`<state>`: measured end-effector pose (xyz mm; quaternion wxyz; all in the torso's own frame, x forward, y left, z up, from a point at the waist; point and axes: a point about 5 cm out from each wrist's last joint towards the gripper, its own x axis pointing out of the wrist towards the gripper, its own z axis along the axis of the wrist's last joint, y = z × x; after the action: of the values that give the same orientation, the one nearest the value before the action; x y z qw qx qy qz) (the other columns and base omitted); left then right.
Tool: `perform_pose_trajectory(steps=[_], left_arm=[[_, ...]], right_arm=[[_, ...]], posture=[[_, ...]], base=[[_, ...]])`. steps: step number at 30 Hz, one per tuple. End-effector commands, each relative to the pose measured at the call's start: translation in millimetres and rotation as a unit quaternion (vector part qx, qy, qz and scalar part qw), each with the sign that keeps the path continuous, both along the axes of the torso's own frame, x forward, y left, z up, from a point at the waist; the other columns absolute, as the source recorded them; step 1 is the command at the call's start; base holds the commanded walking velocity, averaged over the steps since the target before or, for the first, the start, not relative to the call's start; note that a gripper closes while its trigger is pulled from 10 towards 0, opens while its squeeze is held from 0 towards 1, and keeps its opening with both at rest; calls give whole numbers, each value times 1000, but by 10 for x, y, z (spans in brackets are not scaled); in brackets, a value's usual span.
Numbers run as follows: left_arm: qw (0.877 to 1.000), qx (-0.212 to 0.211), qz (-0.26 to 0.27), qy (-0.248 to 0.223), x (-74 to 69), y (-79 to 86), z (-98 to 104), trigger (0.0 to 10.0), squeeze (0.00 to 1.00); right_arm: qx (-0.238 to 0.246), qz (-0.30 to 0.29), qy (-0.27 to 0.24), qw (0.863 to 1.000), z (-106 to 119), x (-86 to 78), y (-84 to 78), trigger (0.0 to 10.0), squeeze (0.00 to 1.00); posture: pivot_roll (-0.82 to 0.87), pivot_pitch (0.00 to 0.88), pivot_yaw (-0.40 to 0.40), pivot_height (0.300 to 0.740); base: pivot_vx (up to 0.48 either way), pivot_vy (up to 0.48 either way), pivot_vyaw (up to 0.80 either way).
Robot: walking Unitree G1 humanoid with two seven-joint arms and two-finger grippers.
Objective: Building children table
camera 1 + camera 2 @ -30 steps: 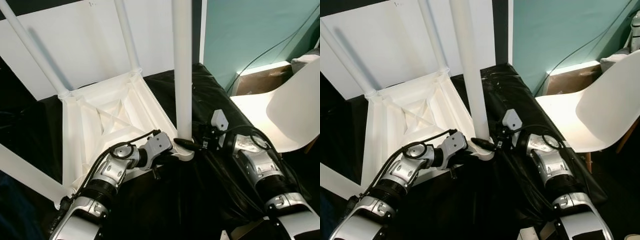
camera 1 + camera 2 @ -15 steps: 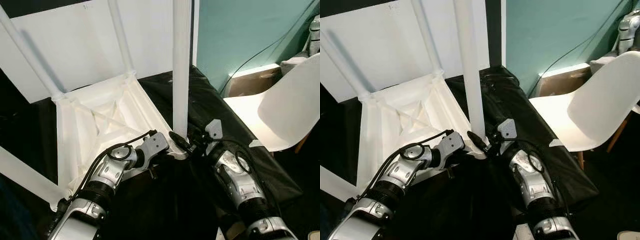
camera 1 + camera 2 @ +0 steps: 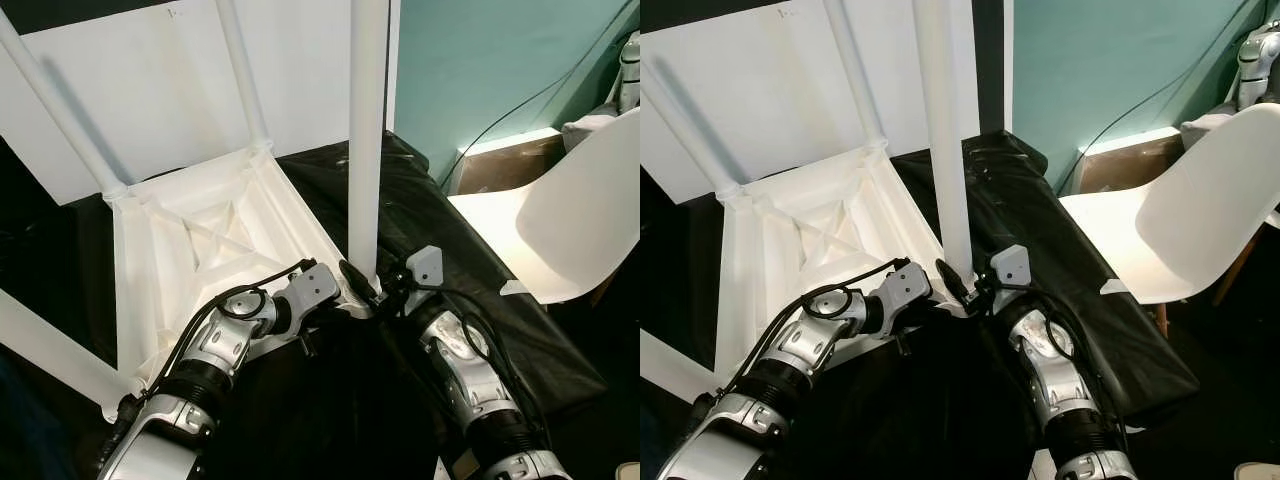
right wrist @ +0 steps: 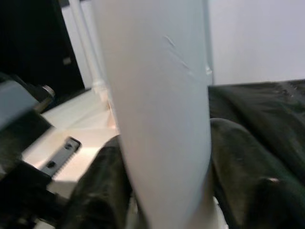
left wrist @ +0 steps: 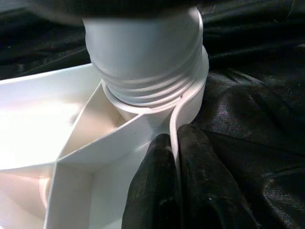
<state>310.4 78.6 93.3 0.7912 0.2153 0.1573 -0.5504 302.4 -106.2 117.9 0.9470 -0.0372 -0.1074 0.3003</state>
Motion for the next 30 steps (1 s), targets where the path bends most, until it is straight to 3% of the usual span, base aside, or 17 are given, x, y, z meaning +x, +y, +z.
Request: perform_pose_trajectory(steps=[1,2,3,6,9,10,11,12,16,20,21,22,24,30], left_arm=[[998,23,16,60,-156,77,-333,10000,0],[998,23,16,60,-156,78,-334,10000,0],[998,23,17,60,-161,78,-338,10000,0],[998,23,16,61,-169,73,-344,10000,0],[998,22,16,61,-172,70,-345,10000,0],[998,22,16,62,-173,68,-346,10000,0],[998,22,16,62,-173,68,-346,10000,0],[998,21,17,62,-173,68,-345,10000,0],[998,20,20,62,-181,83,-346,10000,0],[998,21,24,62,-187,106,-349,10000,0],[998,21,25,62,-188,110,-349,10000,0],[998,21,25,62,-188,110,-349,10000,0],[998,20,25,62,-190,110,-350,10000,0],[998,21,19,62,-186,82,-346,10000,0]], right_arm=[[-5,2,3,1000,45,76,-97,10000,1000],[-24,35,0,999,84,111,-116,10000,918],[-66,121,-15,990,162,122,-92,10000,0],[-95,177,-13,979,175,116,-60,10000,0],[-107,194,-10,975,173,119,-52,10000,0],[-119,215,-5,969,173,125,-45,6863,0],[-119,215,-5,969,173,125,-45,6863,0],[-123,231,4,965,170,130,-50,0,0],[-125,272,38,953,112,78,-112,0,0],[-84,242,59,965,59,36,-138,0,0],[-50,205,61,975,42,45,-118,0,0],[-50,205,61,975,42,45,-118,0,0],[-6,155,61,986,-16,12,-53,0,0],[24,124,71,989,-126,-113,93,0,0]], posture=[[-47,0,56,740],[-46,0,55,740],[-46,0,55,740],[-45,0,54,740],[-41,0,51,740],[-37,0,47,740],[-37,0,47,740],[-33,0,45,740],[-24,0,45,740],[-19,0,40,740],[-19,0,40,740],[-19,0,40,740],[-22,0,39,740],[-37,0,52,740]], base=[[0,0,0],[0,0,0],[0,0,0],[0,0,0],[0,0,0],[0,0,0],[0,0,0],[0,0,0],[0,0,0],[0,0,0],[0,0,0],[0,0,0],[0,0,244],[0,0,800]])
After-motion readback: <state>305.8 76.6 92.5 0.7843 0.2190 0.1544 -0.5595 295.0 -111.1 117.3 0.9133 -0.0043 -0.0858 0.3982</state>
